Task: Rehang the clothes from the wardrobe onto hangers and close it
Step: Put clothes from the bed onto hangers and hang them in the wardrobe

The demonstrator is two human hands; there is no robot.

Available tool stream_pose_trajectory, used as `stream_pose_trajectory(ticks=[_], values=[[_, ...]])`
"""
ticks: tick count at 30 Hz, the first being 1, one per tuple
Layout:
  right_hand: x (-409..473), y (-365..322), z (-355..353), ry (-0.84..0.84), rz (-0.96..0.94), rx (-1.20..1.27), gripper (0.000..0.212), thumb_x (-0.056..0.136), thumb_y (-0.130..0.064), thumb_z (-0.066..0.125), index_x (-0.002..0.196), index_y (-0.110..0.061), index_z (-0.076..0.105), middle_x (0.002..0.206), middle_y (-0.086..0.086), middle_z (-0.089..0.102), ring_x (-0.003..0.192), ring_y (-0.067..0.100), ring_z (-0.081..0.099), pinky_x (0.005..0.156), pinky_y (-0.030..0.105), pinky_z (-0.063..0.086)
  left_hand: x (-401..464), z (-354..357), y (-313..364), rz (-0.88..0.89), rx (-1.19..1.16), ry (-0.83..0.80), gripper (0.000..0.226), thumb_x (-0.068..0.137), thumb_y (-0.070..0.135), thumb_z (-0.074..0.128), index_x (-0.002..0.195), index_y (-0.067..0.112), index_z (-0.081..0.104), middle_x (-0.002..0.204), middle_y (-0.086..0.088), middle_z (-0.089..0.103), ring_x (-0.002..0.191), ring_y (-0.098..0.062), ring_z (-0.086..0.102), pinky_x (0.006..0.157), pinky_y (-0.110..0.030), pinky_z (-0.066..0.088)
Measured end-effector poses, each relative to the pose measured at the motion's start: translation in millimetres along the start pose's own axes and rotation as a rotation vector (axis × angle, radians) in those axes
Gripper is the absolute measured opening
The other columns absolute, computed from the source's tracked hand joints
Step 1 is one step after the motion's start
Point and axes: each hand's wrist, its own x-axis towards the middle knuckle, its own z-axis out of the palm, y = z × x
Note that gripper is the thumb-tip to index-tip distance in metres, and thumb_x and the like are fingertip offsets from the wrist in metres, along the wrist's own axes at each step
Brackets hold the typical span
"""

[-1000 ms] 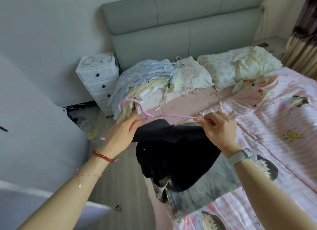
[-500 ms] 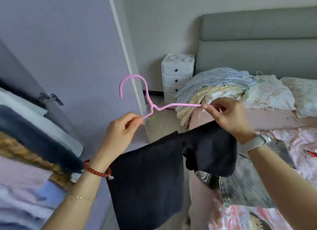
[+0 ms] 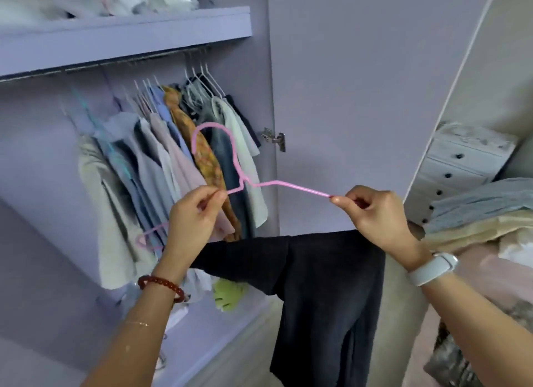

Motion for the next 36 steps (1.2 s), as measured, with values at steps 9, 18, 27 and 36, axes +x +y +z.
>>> stream_pose_trajectory(ticks=[9,18,27,36], values=[[19.4,-41.0,74.9,-0.021,-0.015,0.081,0.046,0.076,-0.054,0.051,0.058,-0.012,0.052,0.045,-0.001,0.042,0.045,0.025,0.044,0.051,0.036,0.040,-59.2,0.0,-72.4,0.215,0.686,0.030,0.044,0.087,0.040,0.045,0.118,0.013,0.060,0.118,-0.009,0.059,0.115,-0.030,0.051,0.101,-0.045,0.031],[48.0,-46.1,136.0,-0.615,-0.250,0.148,0.021,0.094,-0.029,0.047,0.086,-0.014,0.058,0.058,-0.012,0.045,0.055,0.016,0.043,0.059,0.037,0.043,-12.8,-51.4,-100.0,-0.022,0.405,0.013,0.014,0.082,0.005,0.062,0.091,0.001,0.072,0.089,-0.013,0.071,0.084,-0.025,0.066,0.084,-0.017,0.041],[72.4,-23.3,209.6,-0.520,-0.198,-0.063,0.030,0.096,-0.032,0.041,0.102,-0.017,0.066,0.080,0.008,0.068,0.068,0.026,0.056,0.053,0.026,0.032,-10.6,-94.9,-41.0,-0.040,0.143,0.166,0.018,0.087,0.007,0.057,0.097,0.013,0.070,0.085,0.007,0.065,0.079,-0.001,0.059,0.076,-0.008,0.040],[99.4,-43.6,221.2,-0.264,-0.427,0.183,0.028,0.090,-0.021,0.046,0.093,-0.006,0.069,0.072,0.015,0.069,0.059,0.034,0.061,0.058,0.030,0.044,-70.9,-80.0,-107.2,-0.750,0.575,-0.724,0.039,0.091,0.029,0.056,0.129,0.026,0.052,0.134,0.006,0.051,0.119,-0.005,0.047,0.102,-0.020,0.033]])
